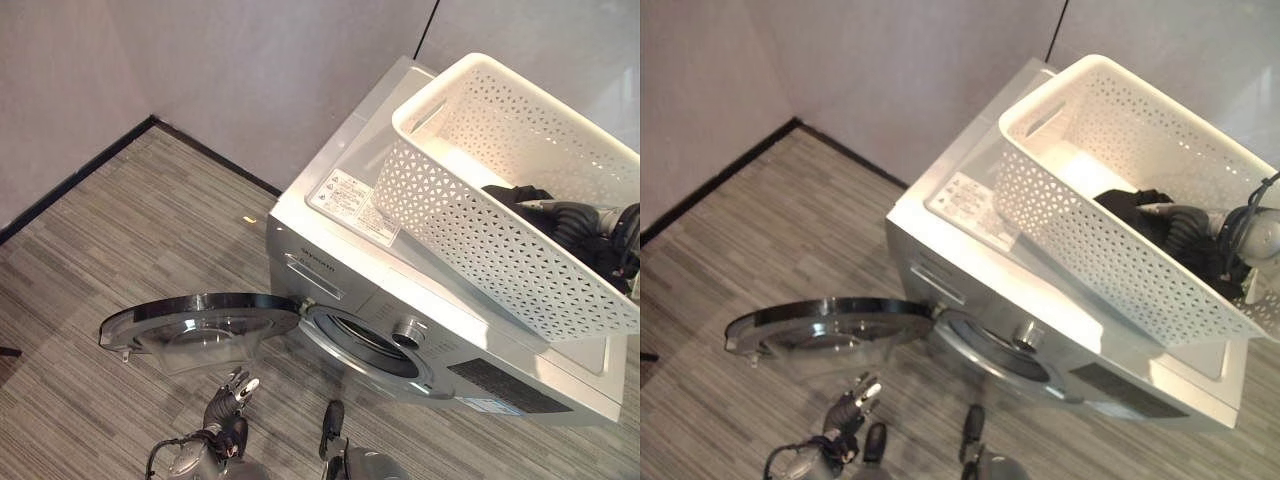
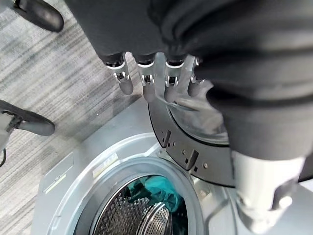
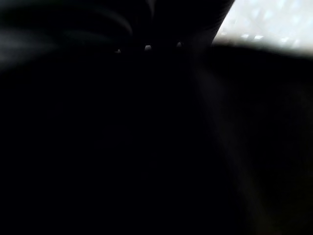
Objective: Grab the laundry basket,head to the washer,open it,put in the laundry and shut it.
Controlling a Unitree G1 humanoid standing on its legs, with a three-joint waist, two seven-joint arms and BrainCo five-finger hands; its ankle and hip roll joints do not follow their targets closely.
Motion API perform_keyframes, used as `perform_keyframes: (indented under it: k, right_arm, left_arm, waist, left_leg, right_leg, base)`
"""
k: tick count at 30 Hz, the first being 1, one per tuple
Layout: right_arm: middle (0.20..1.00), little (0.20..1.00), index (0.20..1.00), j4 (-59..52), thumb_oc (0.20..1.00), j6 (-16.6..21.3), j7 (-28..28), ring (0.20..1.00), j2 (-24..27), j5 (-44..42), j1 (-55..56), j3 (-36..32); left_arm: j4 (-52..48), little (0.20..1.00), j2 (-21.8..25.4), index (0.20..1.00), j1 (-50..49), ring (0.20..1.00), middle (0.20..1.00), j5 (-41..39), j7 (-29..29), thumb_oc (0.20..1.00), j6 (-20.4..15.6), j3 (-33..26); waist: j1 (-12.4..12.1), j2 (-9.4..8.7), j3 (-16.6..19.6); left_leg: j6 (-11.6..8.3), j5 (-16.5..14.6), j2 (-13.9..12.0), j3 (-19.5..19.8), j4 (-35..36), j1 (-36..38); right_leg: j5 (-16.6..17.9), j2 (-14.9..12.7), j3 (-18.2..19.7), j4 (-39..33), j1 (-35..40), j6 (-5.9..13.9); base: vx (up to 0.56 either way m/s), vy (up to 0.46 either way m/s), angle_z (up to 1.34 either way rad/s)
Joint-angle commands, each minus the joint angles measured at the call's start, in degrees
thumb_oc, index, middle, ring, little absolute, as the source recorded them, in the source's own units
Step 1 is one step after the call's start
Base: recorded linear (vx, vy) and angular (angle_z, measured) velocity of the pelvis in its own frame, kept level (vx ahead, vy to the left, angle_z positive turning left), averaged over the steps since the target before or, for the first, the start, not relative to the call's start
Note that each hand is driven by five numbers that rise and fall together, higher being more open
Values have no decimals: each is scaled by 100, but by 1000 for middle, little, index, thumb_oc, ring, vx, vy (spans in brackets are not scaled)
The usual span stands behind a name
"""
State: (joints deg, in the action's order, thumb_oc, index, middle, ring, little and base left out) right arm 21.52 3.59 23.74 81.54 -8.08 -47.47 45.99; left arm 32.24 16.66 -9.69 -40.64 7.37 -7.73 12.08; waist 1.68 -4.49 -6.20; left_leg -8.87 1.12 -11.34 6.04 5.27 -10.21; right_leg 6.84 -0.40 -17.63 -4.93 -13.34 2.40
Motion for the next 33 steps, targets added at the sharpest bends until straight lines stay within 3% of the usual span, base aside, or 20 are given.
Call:
perform_keyframes:
  k: [1,2,3,8,16,17,26,30,31,33]
  right_arm:
    - [1000,1000,1000,-274,1000,-47,605,1000,-286,168,340,695]
    - [442,442,442,-373,442,-40,702,442,-338,120,529,625]
    - [200,200,200,-391,200,-54,731,200,-394,72,633,569]
    - [200,200,200,-241,200,-86,815,200,-591,15,900,544]
    - [200,200,200,123,200,-146,216,200,-902,475,807,81]
    - [200,200,200,47,200,-158,-66,200,-938,329,825,-351]
    - [200,200,200,-100,200,29,-1076,200,-871,-483,986,-2080]
    - [200,200,200,-679,200,290,-1489,200,-610,-1007,1480,-3399]
    - [200,200,200,-1030,200,376,-1627,200,-501,-1235,1735,-4042]
    - [200,200,200,-1173,200,438,-1700,200,-470,-1319,1851,-4311]
  left_arm:
    - [-537,1000,302,1000,200,1000,1000,-160,40,1000,-285,74]
    - [-551,1000,324,1000,189,1000,1000,-138,41,1000,-287,77]
    - [-566,1000,342,1000,186,1000,1000,-137,59,1000,-288,83]
    - [-617,1000,379,1000,233,1000,1000,-185,68,1000,-318,196]
    - [-570,1000,348,1000,351,1000,1000,-103,-139,1000,-302,183]
    - [-515,1000,320,1000,347,1000,1000,-75,-197,1000,-294,129]
    - [-352,1000,283,1000,255,1000,1000,18,-215,1000,-272,-35]
    - [-301,1000,271,1000,111,1000,1000,45,-121,1000,-231,-198]
    - [-283,1000,248,1000,47,1000,1000,58,-115,1000,-211,-290]
    - [-276,1000,236,1000,28,1000,1000,53,-109,1000,-202,-339]
  waist:
    - [-256,0,-443]
    - [-264,15,-484]
    - [-280,23,-505]
    - [-335,50,-608]
    - [-278,53,-600]
    - [-230,62,-569]
    - [-95,69,-395]
    - [-4,49,-187]
    - [34,60,-107]
    - [57,60,-43]
  left_leg:
    - [-8,700,-221,-540,-27,236]
    - [-9,714,-218,-512,-27,191]
    - [-13,708,-215,-500,-27,150]
    - [-38,748,-209,-411,-27,-55]
    - [-20,728,-170,-465,-27,-163]
    - [-5,700,-179,-515,-27,-106]
    - [90,442,-148,-671,-27,253]
    - [183,213,-101,-725,-27,553]
    - [210,112,-94,-758,-27,718]
    - [228,93,-64,-759,-27,745]
  right_leg:
    - [-799,-217,340,516,-25,279]
    - [-801,-218,333,517,-52,274]
    - [-804,-221,321,516,-67,270]
    - [-788,-229,242,517,-175,266]
    - [-706,-244,318,476,-273,280]
    - [-695,-238,378,468,-256,281]
    - [-723,-257,507,475,-8,305]
    - [-779,-290,579,502,244,329]
    - [-823,-287,626,525,364,341]
    - [-830,-300,628,528,397,346]
  base:
    - [5,-36,-3]
    - [-2,-34,-2]
    - [0,0,0]
    - [-4,-29,6]
    - [-4,6,2]
    - [-19,43,-4]
    - [1,36,-6]
    - [62,41,1]
    - [55,33,-1]
    - [33,19,0]
